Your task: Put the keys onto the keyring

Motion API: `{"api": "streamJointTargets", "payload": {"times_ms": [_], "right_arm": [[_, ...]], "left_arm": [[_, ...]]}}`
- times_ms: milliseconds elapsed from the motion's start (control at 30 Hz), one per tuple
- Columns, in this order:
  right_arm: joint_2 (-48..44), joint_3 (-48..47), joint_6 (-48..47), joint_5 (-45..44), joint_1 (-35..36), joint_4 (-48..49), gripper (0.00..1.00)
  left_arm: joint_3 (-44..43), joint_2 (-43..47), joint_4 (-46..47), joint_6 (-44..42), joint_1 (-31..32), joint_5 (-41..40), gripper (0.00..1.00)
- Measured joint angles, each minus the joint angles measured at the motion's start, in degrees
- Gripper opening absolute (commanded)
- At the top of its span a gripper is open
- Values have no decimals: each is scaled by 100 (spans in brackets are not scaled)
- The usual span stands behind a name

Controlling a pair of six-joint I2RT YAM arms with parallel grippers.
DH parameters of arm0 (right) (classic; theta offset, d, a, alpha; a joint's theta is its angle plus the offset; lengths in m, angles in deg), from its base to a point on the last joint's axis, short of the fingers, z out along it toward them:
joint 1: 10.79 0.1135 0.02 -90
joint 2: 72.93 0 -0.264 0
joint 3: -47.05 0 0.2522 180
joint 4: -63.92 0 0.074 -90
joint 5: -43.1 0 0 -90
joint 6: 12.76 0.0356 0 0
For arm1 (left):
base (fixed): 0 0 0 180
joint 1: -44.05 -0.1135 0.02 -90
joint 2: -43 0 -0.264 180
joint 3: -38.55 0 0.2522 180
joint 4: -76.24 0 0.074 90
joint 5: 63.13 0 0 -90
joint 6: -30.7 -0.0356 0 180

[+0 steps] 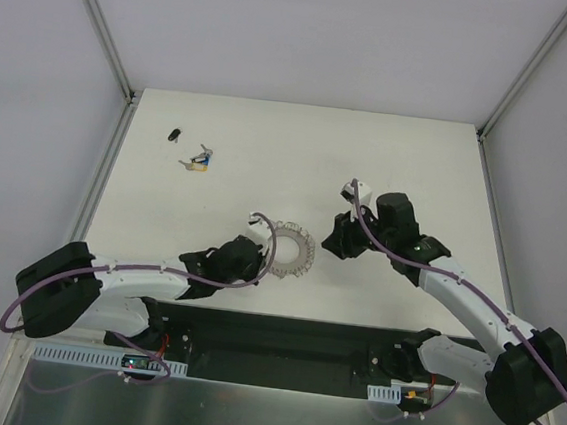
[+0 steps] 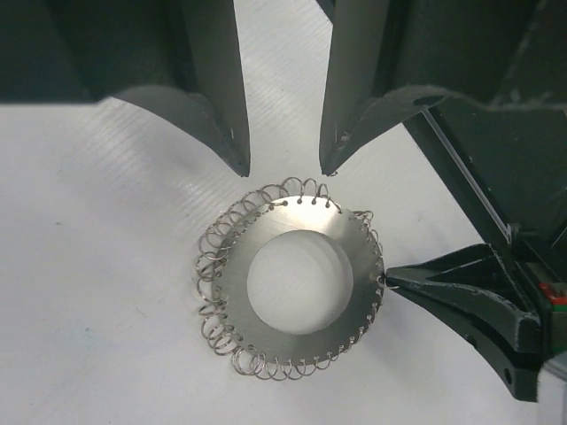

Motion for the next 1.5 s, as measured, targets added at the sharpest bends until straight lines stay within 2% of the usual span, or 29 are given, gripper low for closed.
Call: {"api": "streamJointTargets", "payload": {"times_ms": [67, 200, 367, 533, 767, 933, 1167, 1500], "right_arm": [[-37, -57, 0, -20, -50, -42, 41], [-105, -140, 22, -52, -205, -122, 42], [-109, -232, 90, -177, -455, -334, 47], [-109, -422, 201, -496, -802, -723, 47], [131, -531, 356, -935, -1650, -1196, 46], [697, -680, 435, -1141, -2166, -1453, 43], [1279, -868, 319, -1290, -2511, -1443, 37], [2057, -964, -590, -1290, -2739, -903, 34]], "left_arm": [[323, 328, 374, -299, -240, 376, 0], [756, 809, 1010, -831, -1150, 1504, 0], [841, 1021, 1502, -1508, -1976, 2802, 0], [713, 894, 1646, -2031, -2402, 4103, 0], [107, 313, 1753, -2378, -2505, 5283, 0], [-22, 232, 1751, -2402, -2503, 5731, 0], [-282, 267, 1281, -2566, -2500, 5777, 0], [-348, 310, 1097, -2706, -2450, 5698, 0]]}}
